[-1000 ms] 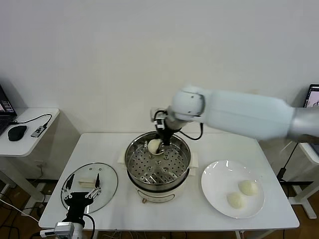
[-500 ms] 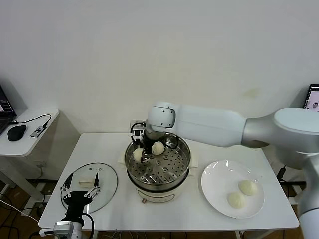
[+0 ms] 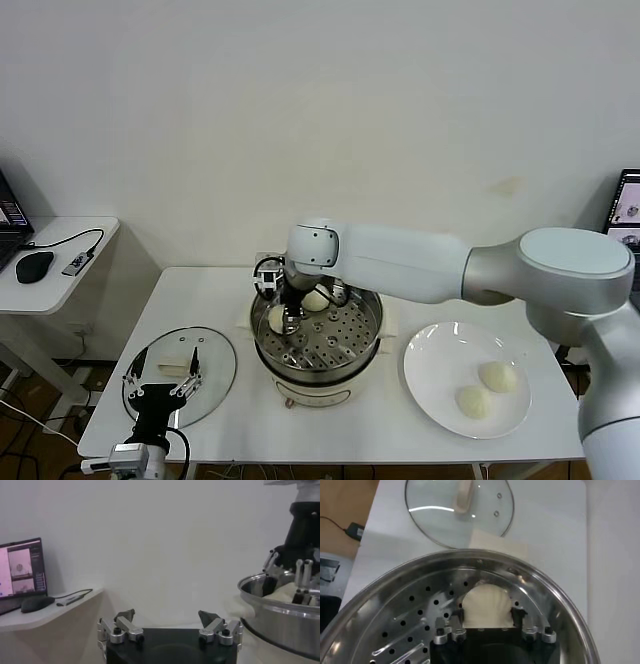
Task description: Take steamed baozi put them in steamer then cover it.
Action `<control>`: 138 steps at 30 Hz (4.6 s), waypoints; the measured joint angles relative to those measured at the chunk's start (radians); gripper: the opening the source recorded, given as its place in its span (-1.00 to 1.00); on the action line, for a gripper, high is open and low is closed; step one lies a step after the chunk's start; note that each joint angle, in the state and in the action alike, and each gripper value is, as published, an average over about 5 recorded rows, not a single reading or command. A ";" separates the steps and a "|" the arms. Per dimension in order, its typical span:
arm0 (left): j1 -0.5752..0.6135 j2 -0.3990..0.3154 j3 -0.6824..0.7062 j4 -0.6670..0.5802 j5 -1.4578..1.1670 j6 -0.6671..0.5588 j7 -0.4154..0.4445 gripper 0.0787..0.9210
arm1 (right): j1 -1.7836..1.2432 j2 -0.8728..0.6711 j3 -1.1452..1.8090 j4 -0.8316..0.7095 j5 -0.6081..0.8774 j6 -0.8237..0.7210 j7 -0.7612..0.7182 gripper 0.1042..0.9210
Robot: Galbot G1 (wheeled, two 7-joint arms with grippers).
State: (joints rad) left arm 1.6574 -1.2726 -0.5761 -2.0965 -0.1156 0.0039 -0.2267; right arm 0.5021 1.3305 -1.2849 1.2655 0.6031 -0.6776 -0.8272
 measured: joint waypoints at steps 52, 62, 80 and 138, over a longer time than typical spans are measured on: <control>0.016 0.003 0.011 0.014 0.042 -0.005 0.003 0.77 | -0.293 -0.937 0.105 0.449 -0.607 0.332 -0.189 0.76; 0.020 -0.006 0.014 0.014 0.047 -0.005 0.003 0.77 | -0.447 -0.939 0.204 0.414 -0.650 0.337 -0.172 0.76; 0.027 -0.012 0.014 0.007 0.051 -0.011 0.002 0.77 | -0.603 -0.916 0.341 0.353 -0.689 0.330 -0.141 0.53; 0.016 -0.007 -0.002 -0.026 0.052 -0.009 -0.005 0.77 | 0.195 -0.427 0.020 0.282 -0.312 0.517 -0.183 0.20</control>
State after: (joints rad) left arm 1.6730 -1.2793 -0.5778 -2.1221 -0.0640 -0.0052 -0.2313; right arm 0.6968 0.9031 -1.2645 1.5477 0.2912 -0.1611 -1.0107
